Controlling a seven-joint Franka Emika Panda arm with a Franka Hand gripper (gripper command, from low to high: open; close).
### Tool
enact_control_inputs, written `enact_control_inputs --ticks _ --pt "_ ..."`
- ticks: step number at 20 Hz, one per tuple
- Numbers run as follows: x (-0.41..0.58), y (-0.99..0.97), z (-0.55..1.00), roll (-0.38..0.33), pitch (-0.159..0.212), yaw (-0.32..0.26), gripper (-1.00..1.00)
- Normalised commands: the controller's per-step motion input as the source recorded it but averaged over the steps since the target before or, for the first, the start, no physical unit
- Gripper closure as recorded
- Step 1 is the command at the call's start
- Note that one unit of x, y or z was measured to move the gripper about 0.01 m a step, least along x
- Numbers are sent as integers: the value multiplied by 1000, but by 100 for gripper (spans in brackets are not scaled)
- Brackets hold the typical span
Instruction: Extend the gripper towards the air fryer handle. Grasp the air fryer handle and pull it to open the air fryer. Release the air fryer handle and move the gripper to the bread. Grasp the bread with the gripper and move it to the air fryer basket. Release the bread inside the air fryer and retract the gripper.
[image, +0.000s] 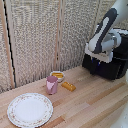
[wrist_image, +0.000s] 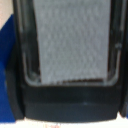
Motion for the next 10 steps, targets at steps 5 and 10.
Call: enact_control_inputs --ticks 5,10 --pt "265 797 277 -112 -19 -71 100" --pt "175 933 -314 -67 -29 -34 100"
